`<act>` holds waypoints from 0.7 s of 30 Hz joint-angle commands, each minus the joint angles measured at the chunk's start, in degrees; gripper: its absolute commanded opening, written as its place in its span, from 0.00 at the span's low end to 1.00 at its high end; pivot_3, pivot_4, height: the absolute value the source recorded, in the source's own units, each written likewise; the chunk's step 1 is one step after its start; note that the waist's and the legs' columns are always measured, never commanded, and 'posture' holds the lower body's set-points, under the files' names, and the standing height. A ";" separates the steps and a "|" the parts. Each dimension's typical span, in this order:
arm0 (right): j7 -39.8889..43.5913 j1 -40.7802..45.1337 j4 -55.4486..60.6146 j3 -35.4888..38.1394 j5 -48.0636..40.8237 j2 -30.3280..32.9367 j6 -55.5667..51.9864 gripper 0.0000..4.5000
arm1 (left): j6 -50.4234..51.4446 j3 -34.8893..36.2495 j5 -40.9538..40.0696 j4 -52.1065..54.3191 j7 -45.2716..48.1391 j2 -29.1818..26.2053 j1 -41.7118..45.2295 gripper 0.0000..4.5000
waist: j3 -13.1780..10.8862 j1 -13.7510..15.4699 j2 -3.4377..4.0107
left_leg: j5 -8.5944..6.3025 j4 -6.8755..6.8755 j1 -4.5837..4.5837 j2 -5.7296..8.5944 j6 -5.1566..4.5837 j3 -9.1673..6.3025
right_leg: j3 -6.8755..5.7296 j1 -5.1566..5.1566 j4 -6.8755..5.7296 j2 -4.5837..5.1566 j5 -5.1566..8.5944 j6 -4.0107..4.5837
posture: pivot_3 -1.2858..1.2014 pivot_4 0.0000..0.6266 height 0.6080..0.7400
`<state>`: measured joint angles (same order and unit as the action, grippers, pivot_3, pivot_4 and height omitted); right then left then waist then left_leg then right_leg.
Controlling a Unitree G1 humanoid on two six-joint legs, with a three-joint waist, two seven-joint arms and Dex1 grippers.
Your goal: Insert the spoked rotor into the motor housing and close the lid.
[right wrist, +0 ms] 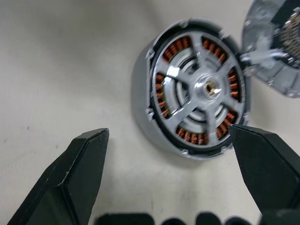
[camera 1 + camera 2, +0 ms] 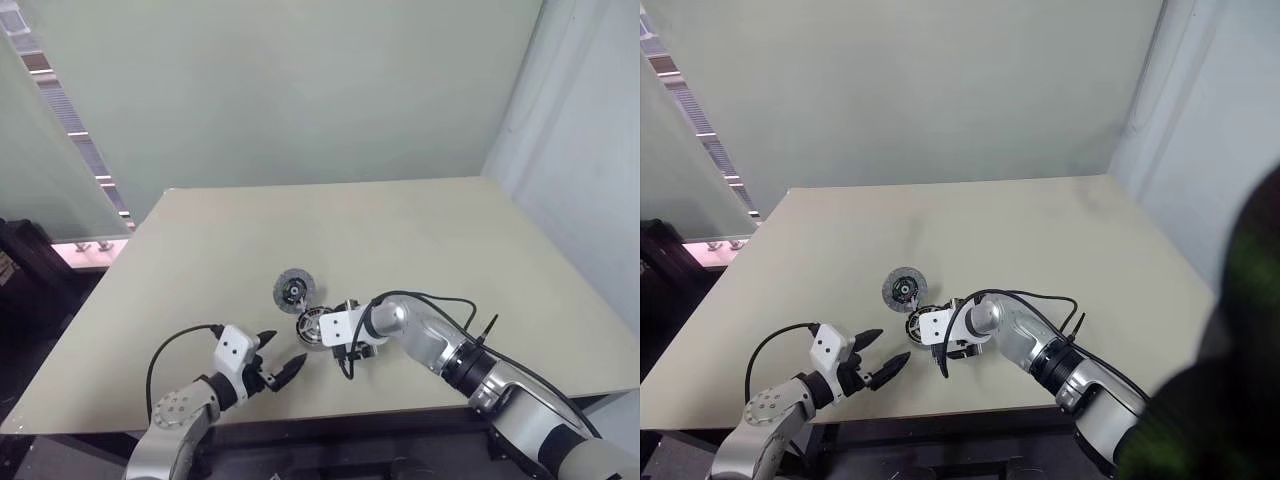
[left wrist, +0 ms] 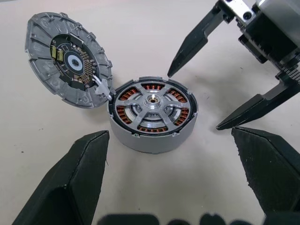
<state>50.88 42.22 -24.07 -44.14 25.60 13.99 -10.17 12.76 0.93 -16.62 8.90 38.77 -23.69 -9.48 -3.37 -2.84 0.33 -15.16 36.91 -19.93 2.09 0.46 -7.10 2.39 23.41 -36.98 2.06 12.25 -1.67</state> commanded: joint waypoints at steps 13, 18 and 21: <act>-1.48 0.79 -3.21 0.49 4.12 -2.32 2.79 0.91 | -1.06 0.19 -0.10 0.83 -0.11 0.07 0.64 1.00 | 0.00 0.00 0.00 | 0.00 0.01 0.04 0.00 0.01 0.01 | 0.01 -0.03 -0.02 0.00 -0.01 0.01 | 0.52 0.00 1.00; -1.79 0.47 -4.47 0.91 4.58 -2.70 2.29 0.54 | -1.04 0.22 -0.10 0.86 -0.05 -0.04 0.68 1.00 | 0.00 0.00 0.00 | 0.00 0.01 0.05 0.00 0.01 0.00 | 0.00 -0.03 -0.04 -0.01 -0.02 0.03 | 0.52 0.00 1.00; -1.86 0.30 -4.46 1.01 4.64 -2.57 2.25 0.29 | -0.99 0.19 -0.09 0.90 -0.04 -0.05 0.74 1.00 | 0.01 0.00 -0.01 | 0.00 0.01 0.10 0.00 0.01 0.01 | 0.01 -0.08 -0.04 -0.01 -0.02 0.03 | 0.52 0.00 1.00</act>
<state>48.96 42.17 -28.45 -43.77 29.71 11.59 -7.93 12.75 0.90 -16.60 8.87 38.74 -23.67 -9.47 -3.36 -2.84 0.32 -15.16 36.91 -19.79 2.09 0.46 -7.10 2.40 23.28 -37.02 2.06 12.24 -1.64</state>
